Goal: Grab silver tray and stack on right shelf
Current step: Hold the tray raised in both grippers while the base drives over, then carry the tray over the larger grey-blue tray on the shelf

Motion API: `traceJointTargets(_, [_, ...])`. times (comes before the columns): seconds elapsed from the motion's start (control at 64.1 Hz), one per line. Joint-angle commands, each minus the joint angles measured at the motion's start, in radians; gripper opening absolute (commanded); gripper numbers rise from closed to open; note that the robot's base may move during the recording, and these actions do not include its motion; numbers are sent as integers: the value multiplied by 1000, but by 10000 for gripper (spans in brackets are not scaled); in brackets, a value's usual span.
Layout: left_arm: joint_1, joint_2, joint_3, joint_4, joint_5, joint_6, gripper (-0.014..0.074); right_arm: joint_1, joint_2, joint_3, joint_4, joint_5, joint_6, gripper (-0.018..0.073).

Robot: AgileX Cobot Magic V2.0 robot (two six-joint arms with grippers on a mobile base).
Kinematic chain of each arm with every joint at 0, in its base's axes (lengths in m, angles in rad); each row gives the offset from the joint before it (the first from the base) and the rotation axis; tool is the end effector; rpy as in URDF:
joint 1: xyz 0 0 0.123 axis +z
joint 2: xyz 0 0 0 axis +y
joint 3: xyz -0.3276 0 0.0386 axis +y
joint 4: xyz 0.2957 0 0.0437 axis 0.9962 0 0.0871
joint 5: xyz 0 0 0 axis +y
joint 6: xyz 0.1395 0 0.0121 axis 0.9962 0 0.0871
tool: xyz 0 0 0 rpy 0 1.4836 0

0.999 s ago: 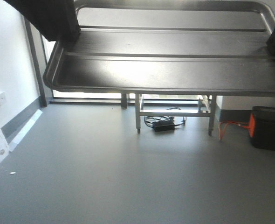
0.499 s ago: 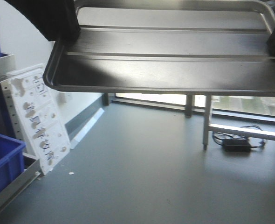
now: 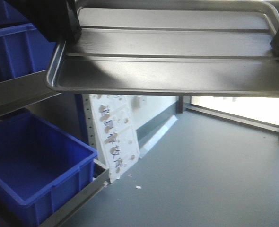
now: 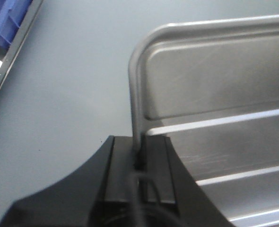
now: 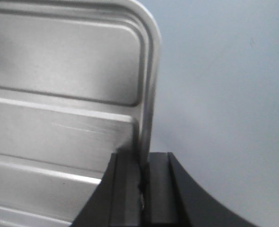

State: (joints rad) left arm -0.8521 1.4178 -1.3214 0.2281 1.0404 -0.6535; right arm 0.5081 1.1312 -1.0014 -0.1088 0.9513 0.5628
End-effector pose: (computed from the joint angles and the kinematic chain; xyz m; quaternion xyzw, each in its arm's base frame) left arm 0.2552 -0.2503 0.3493 0.1254 0.9522 -0.0950 0.2618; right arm 0.2425 0.1209 0.3242 0.0085 0.9574 0.1007 0.2705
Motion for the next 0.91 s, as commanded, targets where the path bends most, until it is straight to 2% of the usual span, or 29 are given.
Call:
traceJointTargets(0.0, [-1, -33, -28, 39, 26, 19, -93, -8, -26, -27, -65, -29, -16, 56])
traceJointTargets(0.889, [-1, -33, -28, 17, 26, 19, -93, -8, -26, -27, -65, -28, -16, 56])
